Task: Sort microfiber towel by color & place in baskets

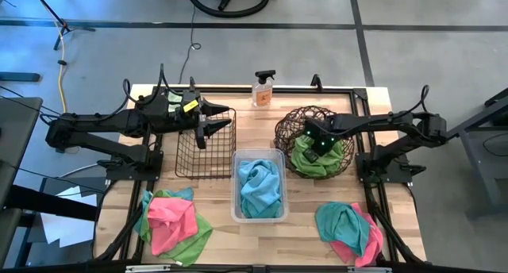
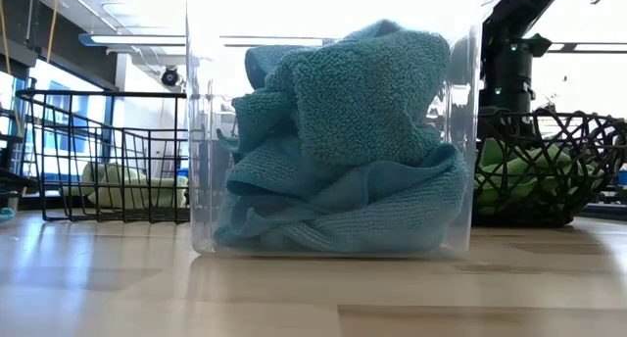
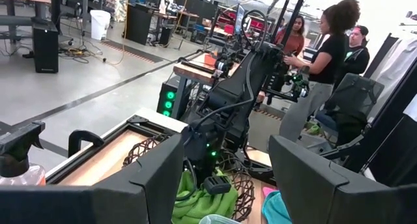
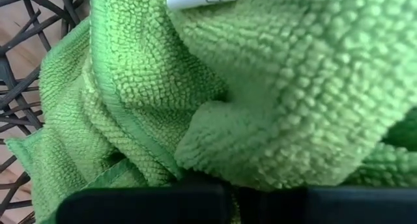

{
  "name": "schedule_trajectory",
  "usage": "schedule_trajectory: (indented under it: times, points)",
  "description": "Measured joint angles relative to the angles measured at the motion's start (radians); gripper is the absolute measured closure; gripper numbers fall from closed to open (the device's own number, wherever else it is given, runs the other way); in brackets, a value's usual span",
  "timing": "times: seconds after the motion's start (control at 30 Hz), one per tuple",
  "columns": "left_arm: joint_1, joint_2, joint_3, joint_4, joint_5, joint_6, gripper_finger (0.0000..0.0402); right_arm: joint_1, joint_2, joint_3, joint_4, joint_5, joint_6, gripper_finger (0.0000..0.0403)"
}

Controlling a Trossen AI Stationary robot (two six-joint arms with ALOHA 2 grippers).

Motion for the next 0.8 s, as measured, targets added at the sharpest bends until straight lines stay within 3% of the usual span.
schedule_trajectory:
  times: [0.2,0.57,0.8]
  points:
    - [0.000,0.000,0.000,0.000,0.000,0.024,0.0186,-0.001,0.001,0.000,-0.008,-0.021,0.045,0.0370]
    - [0.000,0.000,0.000,0.000,0.000,0.025,0.0186,0.000,0.003,0.035,-0.062,-0.058,0.033,0.0194]
    - [0.000,0.000,0.000,0.000,0.000,0.025,0.0186,0.000,0.005,0.149,-0.189,-0.058,-0.026,0.0167]
